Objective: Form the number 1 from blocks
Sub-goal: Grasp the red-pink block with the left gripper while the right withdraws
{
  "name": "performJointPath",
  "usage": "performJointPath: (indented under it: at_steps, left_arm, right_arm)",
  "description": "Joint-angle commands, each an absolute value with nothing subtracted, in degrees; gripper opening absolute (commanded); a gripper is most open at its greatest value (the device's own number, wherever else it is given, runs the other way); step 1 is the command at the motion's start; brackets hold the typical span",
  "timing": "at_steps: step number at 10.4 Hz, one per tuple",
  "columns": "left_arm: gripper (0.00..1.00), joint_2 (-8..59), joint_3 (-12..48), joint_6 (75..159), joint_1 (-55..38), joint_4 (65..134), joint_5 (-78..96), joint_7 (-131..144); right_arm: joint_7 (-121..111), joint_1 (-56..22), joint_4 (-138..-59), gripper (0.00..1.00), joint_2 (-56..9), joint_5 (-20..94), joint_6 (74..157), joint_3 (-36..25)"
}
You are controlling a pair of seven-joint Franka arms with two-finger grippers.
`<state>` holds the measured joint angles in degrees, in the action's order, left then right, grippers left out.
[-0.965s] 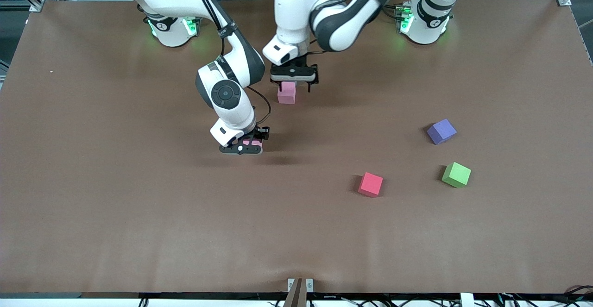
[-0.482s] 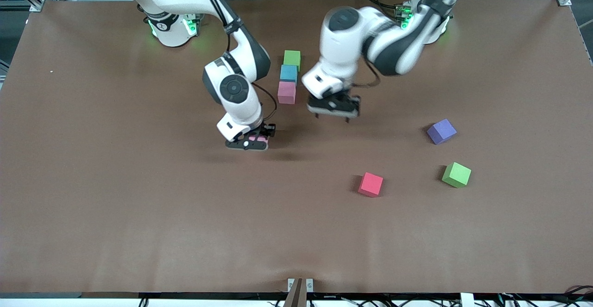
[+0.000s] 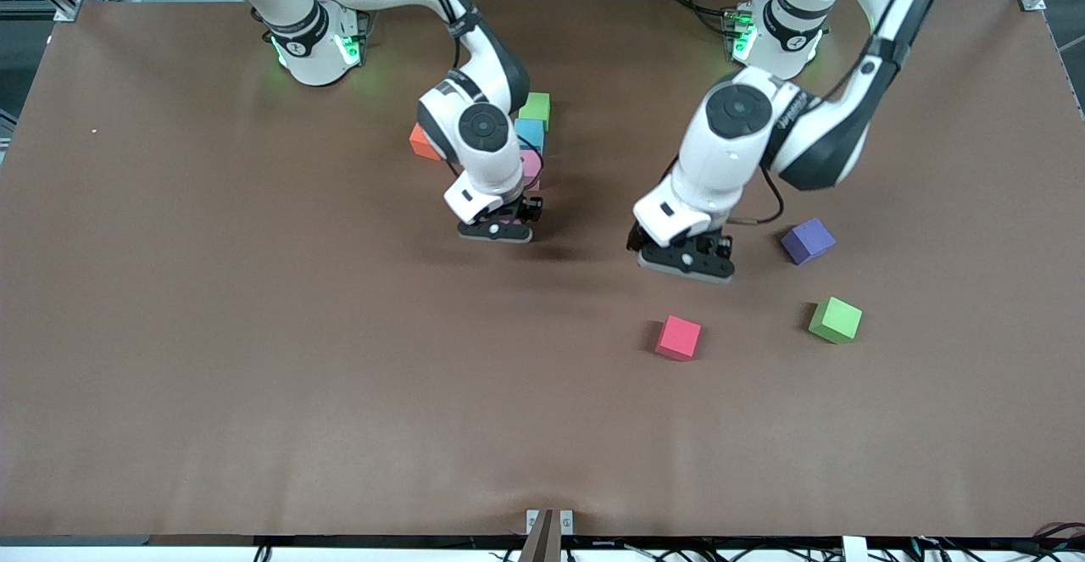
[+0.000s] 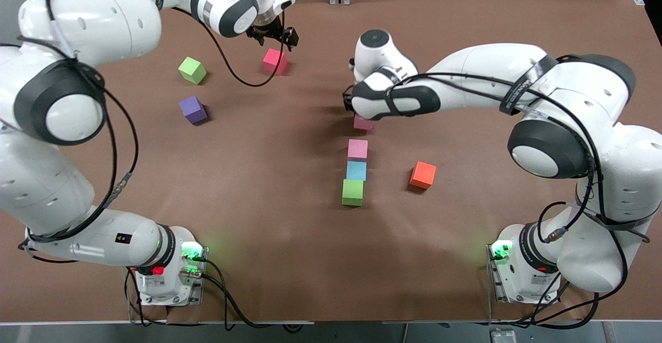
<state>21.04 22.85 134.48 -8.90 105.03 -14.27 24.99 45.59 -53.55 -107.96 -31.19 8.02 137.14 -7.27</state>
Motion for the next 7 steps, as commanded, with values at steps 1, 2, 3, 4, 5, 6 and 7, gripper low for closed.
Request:
performJointPath:
  at_steps: [1,2,3,4,5,6,7]
  left_arm:
    - [1.0,28.63,23.2,134.3,-9.31,97.32,-14.58,23.56]
    - [1.0,31.0,23.12,134.3,-9.23,95.21,-16.94,22.42]
    - [1.0,32.68,22.85,134.3,-8.79,93.62,-18.79,21.89]
    - [1.0,33.39,22.24,134.3,-8.7,92.73,-18.9,20.84]
    - [1.0,33.4,21.45,134.3,-8.53,92.81,-18.81,18.48]
    - [1.0,33.4,21.01,134.3,-8.35,92.81,-18.9,16.98]
    - [1.0,33.49,20.92,134.3,-8.09,92.81,-18.9,16.7]
  right_arm:
    - [45.53,-55.62,-108.37,0.0,-32.52,9.05,137.99,-7.56]
    - [46.05,-56.16,-108.63,0.0,-32.61,9.05,137.73,-7.56]
    - [46.32,-57.03,-108.98,0.0,-32.43,9.23,137.72,-7.56]
    - [47.28,-57.39,-109.42,0.0,-32.43,9.75,138.07,-7.56]
    - [47.37,-57.74,-109.51,0.0,-32.34,9.84,138.08,-7.56]
    - [47.29,-57.74,-110.03,0.0,-32.08,9.76,138.08,-7.56]
    - [47.29,-58.09,-110.56,0.0,-31.73,9.76,138.08,-7.56]
